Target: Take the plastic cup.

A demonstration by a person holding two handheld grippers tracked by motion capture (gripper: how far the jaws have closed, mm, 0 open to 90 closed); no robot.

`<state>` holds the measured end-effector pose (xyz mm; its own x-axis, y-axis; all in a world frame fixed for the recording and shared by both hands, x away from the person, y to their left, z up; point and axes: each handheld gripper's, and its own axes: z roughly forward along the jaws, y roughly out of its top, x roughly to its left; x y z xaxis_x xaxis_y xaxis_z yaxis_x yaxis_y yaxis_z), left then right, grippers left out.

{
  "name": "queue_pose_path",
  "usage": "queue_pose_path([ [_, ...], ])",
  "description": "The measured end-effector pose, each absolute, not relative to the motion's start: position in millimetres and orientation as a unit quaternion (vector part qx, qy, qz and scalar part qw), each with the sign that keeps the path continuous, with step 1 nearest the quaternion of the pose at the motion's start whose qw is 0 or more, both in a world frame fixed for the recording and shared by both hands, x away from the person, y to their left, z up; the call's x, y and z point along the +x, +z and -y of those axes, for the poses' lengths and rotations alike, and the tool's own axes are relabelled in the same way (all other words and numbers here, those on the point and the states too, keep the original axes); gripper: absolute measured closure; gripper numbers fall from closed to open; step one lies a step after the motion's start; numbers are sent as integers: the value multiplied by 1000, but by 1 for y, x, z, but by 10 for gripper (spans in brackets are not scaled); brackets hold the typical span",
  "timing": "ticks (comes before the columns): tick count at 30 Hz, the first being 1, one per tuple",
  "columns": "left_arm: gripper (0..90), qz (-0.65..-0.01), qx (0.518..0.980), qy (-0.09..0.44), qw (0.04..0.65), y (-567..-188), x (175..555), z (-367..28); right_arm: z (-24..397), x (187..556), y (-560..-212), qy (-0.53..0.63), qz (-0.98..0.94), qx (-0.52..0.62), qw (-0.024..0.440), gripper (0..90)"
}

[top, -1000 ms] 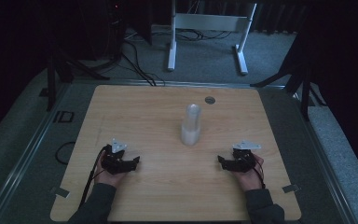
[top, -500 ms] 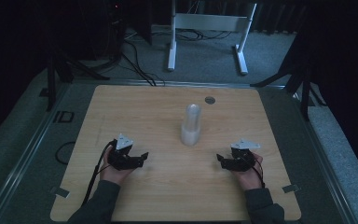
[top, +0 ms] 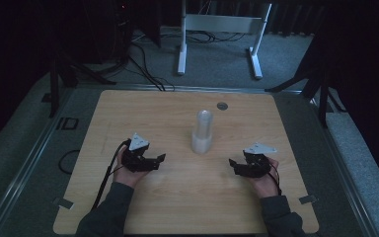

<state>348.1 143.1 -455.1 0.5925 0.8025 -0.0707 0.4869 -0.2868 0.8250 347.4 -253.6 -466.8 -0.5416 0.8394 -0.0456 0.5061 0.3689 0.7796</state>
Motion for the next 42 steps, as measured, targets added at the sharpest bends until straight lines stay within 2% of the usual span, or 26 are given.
queue_pose_path([
  [17, 214, -387, 780, 183, 456, -436, 363, -124, 244, 356, -424, 393, -795, 390, 248, 300],
  [42, 206, -338, 800, 178, 463, -423, 387, -80, 222, 368, -397, 417, -799, 358, 243, 301],
])
